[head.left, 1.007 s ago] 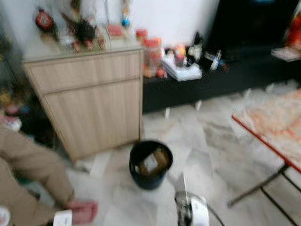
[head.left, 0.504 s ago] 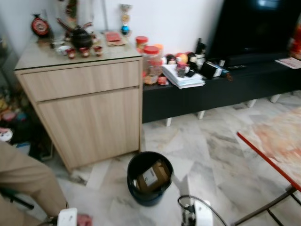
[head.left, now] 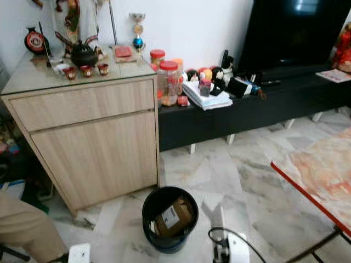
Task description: Picking trash to rubbish bin
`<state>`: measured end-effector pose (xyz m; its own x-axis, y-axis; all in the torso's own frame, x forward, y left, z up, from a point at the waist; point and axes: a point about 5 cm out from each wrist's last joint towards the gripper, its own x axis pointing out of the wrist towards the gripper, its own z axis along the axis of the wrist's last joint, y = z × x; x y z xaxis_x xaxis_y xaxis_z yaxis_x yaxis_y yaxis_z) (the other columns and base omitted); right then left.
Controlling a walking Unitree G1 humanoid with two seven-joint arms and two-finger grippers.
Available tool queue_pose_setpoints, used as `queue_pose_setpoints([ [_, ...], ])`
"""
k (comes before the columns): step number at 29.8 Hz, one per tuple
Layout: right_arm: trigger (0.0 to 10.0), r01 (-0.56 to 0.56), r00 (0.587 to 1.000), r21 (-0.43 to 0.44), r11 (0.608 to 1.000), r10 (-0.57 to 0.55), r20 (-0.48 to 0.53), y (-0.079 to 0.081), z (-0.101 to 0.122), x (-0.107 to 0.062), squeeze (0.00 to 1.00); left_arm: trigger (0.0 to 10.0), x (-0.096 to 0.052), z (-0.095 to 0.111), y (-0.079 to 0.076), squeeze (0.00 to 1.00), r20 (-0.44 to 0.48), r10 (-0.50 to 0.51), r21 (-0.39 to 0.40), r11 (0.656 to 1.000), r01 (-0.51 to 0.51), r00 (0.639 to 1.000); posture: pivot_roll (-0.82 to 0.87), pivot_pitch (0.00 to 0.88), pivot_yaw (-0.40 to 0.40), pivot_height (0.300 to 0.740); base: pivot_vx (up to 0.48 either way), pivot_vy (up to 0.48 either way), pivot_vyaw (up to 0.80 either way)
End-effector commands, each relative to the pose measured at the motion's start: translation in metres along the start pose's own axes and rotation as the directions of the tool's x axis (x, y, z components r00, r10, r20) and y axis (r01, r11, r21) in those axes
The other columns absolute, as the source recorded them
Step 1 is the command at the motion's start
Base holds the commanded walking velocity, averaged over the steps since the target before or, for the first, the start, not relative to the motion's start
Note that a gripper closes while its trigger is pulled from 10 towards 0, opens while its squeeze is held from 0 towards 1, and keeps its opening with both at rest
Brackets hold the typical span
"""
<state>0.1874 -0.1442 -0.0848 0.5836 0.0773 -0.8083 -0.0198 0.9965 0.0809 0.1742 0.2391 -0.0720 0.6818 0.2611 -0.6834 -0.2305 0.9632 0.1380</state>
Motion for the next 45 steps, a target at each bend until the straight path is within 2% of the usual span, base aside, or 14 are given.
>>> queue_pose_setpoints([
  [1, 10.0, -0.01, 1.0, -0.018, 1.0, 0.01, 0.009, 0.0022, 0.0037, 0.0008, 0.0, 10.0, -0.0008, -0.0031, 0.0031, 0.0, -0.014, 0.008, 0.001, 1.0, -0.008, 1.0, 0.06, 0.0, -0.019, 0.74, 0.285, 0.0, 0.8],
  [9, 10.0, 0.005, 1.0, -0.015, 1.0, -0.005, 0.007, 0.0005, 0.0033, 0.0006, 0.0, 10.0, -0.0009, -0.0035, 0.0038, 0.0, -0.016, 0.01, 0.0, 1.0, -0.01, 1.0, 0.06, 0.0, -0.021, 0.74, 0.288, 0.0, 0.74],
  [21, 10.0, 0.016, 1.0, 0.009, 1.0, -0.016, 0.014, -0.0017, 0.0035, 0.0004, 0.0, 10.0, -0.0015, -0.0046, 0.0041, 0.0, -0.016, 0.012, -0.005, 1.0, -0.013, 1.0, 0.06, 0.011, -0.022, 0.74, 0.287, 0.0, 0.0],
  [29, 10.0, 0.011, 1.0, 0.078, 0.997, -0.013, 0.024, 0.0001, 0.0055, 0.0008, 0.0, 10.0, -0.0018, -0.0058, 0.0054, 0.0, -0.021, 0.016, -0.007, 1.0, -0.016, 1.0, 0.06, 0.016, -0.022, 0.74, 0.287, 0.0, -0.2],
  [31, 10.0, 0.004, 0.999, 0.052, 0.999, -0.006, 0.037, 0.0005, 0.0081, 0.0011, 0.0, 10.0, -0.0017, -0.0053, 0.0056, 0.0, -0.02, 0.016, -0.007, 1.0, -0.016, 1.0, 0.06, 0.017, -0.02, 0.74, 0.289, 0.0, -0.4],
  [37, 10.0, 0.013, 0.999, 0.075, 0.997, -0.016, 0.047, 0.0001, 0.0099, 0.0012, 0.0, 10.0, -0.0013, -0.0041, 0.0052, 0.0, -0.015, 0.015, -0.008, 1.0, -0.015, 1.0, 0.06, 0.021, -0.021, 0.74, 0.287, 0.0, 0.0],
  [45, 10.0, 0.011, 0.999, 0.06, 0.998, -0.014, 0.047, 0.0003, 0.0105, 0.0014, 0.0, 10.0, -0.0016, -0.0049, 0.0065, 0.0, -0.017, 0.018, -0.007, 1.0, -0.018, 1.0, 0.06, 0.024, -0.021, 0.74, 0.288, 0.0, 0.0],
])
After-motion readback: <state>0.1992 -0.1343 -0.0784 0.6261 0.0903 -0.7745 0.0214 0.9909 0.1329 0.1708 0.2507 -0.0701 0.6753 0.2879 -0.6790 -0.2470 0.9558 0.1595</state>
